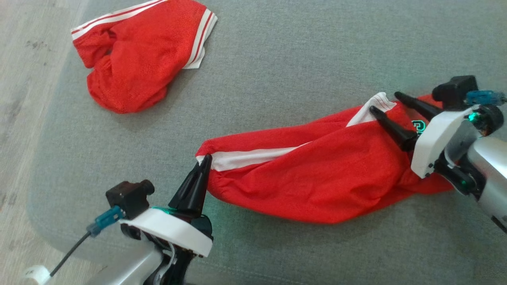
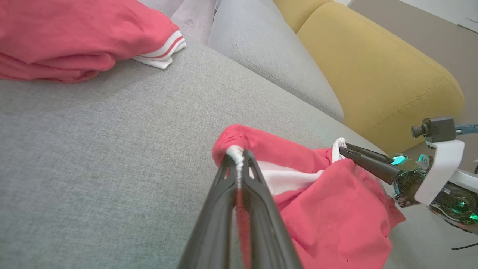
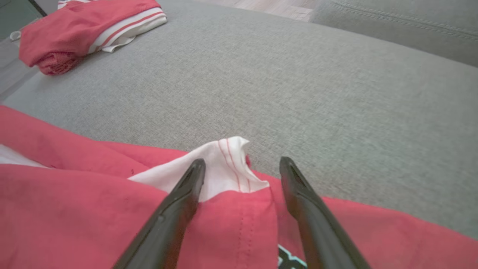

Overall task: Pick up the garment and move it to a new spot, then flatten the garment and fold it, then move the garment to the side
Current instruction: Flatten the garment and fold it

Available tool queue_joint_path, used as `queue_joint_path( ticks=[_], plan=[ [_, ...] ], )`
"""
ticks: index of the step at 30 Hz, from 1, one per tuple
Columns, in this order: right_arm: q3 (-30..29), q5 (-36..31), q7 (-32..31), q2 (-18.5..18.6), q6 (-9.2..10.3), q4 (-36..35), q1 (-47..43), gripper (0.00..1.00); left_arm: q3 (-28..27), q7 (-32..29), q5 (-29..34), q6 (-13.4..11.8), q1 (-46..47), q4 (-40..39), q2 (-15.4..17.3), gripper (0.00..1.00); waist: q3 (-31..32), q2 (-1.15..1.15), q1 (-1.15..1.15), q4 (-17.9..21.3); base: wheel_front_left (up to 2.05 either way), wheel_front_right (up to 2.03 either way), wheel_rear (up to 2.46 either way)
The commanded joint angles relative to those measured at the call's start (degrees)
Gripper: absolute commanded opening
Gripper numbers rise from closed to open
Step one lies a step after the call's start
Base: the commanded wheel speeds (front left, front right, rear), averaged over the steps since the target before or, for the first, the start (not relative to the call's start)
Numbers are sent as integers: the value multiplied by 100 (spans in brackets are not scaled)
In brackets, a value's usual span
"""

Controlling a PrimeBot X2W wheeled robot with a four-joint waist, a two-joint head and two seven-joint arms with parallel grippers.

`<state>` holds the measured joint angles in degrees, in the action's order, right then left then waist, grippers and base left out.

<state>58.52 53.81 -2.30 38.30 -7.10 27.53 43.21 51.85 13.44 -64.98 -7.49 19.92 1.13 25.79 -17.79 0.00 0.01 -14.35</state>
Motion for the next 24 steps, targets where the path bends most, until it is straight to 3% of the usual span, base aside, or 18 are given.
queue_joint_path(
  ticks=[1,4,5,7,8,16,24],
  plan=[
    [90,99,89,70,-39,-55,104,100,-177,86,68,29,253,-113,85,0,-23,0,-1,-21,0,0,0],
    [425,286,250,63,-39,72,284,100,-145,89,86,76,277,-50,20,0,-44,0,-1,-47,0,0,0],
    [531,347,300,61,-39,113,332,93,-137,90,87,91,283,-29,2,0,-49,0,-1,-55,0,0,0],
    [741,476,374,63,-39,186,416,40,-124,92,89,122,292,15,-30,0,-48,0,-1,-69,0,0,0],
    [839,540,406,62,-39,219,455,0,-121,93,84,135,292,36,-45,0,-48,0,-1,-73,0,0,0],
    [1252,996,937,101,-39,252,800,0,-251,124,225,216,350,119,-81,0,9,0,-1,70,0,0,0],
    [1164,1201,1540,492,-39,297,1745,0,-440,9,701,485,1419,114,-54,0,-139,0,-1,754,0,0,0]
  ],
)
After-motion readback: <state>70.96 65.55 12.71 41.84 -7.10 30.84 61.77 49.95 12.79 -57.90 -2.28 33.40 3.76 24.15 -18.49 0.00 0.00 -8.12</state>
